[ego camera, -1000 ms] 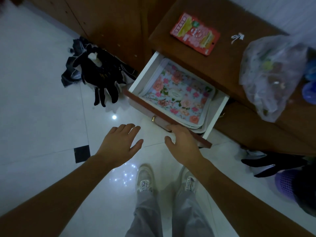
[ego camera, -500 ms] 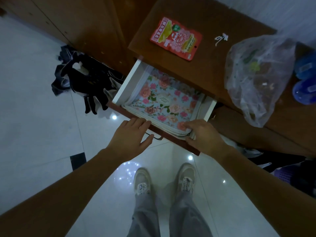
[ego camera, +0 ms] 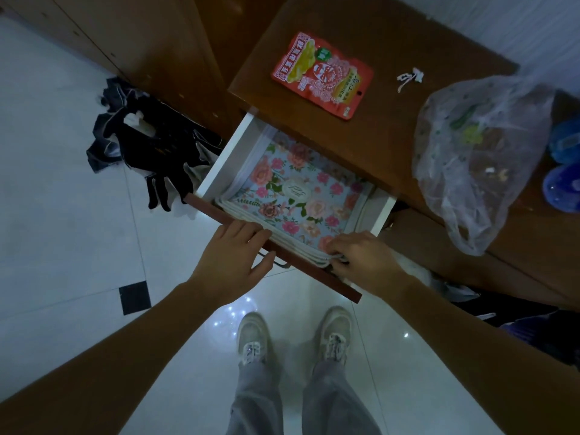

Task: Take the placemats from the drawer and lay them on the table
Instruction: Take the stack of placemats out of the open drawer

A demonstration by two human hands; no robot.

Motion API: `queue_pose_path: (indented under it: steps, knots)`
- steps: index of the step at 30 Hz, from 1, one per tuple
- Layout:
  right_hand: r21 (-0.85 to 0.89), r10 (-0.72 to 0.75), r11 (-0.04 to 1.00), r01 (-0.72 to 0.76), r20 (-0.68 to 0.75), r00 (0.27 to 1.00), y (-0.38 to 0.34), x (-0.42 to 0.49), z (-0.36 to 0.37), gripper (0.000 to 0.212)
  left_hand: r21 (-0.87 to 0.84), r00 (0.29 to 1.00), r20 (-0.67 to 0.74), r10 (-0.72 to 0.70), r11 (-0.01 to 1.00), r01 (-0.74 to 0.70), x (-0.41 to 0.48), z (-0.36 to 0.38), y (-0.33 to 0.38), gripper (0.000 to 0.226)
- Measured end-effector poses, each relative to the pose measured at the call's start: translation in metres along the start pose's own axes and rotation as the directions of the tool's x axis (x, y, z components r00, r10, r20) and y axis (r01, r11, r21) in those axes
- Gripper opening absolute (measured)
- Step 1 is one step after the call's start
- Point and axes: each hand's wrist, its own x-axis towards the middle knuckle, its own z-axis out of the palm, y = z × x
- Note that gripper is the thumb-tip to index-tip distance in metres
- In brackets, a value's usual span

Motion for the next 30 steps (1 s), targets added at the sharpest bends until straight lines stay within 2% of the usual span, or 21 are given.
queue_pose_path:
  steps: [3,6,13,17,20,22,24,26,28,30]
  knots:
    - [0.028,-0.01,1.0,0.012,-0.084,0.996,0.0,-0.003,0.001,0.008,0.006,1.0,0.005,0.006,1.0,-0.006,0.008,0.006,0.001,0.044]
    - [0.097,0.014,0.995,0.0,-0.144,0.989,0.002,-0.003,-0.001,0.01,-0.005,1.0,0.015,0.007,1.0,-0.007,0.017,0.012,0.007,0.044]
    - [0.4,0.294,0.896,-0.192,-0.21,0.932,0.007,0.016,-0.037,0.006,-0.087,0.994,0.099,-0.041,0.995,0.05,0.046,0.022,0.013,0.049]
    - [0.482,0.322,0.858,-0.177,-0.236,0.917,0.014,0.025,-0.04,0.003,-0.117,0.983,0.168,-0.079,0.988,0.1,0.072,0.027,0.01,0.049]
    - [0.492,0.306,0.86,-0.135,-0.286,0.908,0.02,0.027,-0.034,0.004,-0.181,0.969,0.214,-0.125,0.969,0.166,0.09,0.031,0.003,0.035]
    - [0.522,0.28,0.846,-0.109,-0.261,0.924,0.024,0.026,-0.03,0.004,-0.215,0.957,0.248,-0.149,0.955,0.205,0.096,0.031,-0.002,0.027]
    - [0.587,0.259,0.798,-0.133,-0.135,0.956,0.026,0.024,-0.031,0.027,-0.247,0.953,0.26,-0.158,0.943,0.224,0.098,0.03,-0.004,0.023]
    - [0.58,0.242,0.792,-0.188,-0.016,0.97,0.026,0.025,-0.034,0.047,-0.265,0.953,0.26,-0.157,0.937,0.227,0.1,0.027,-0.002,0.021]
    - [0.523,0.215,0.832,-0.184,0.002,0.977,0.025,0.029,-0.032,0.043,-0.268,0.955,0.239,-0.174,0.934,0.237,0.101,0.023,-0.001,0.021]
    - [0.523,0.241,0.836,-0.166,-0.079,0.967,0.024,0.032,-0.032,0.025,-0.272,0.956,0.216,-0.199,0.928,0.255,0.102,0.019,0.0,0.021]
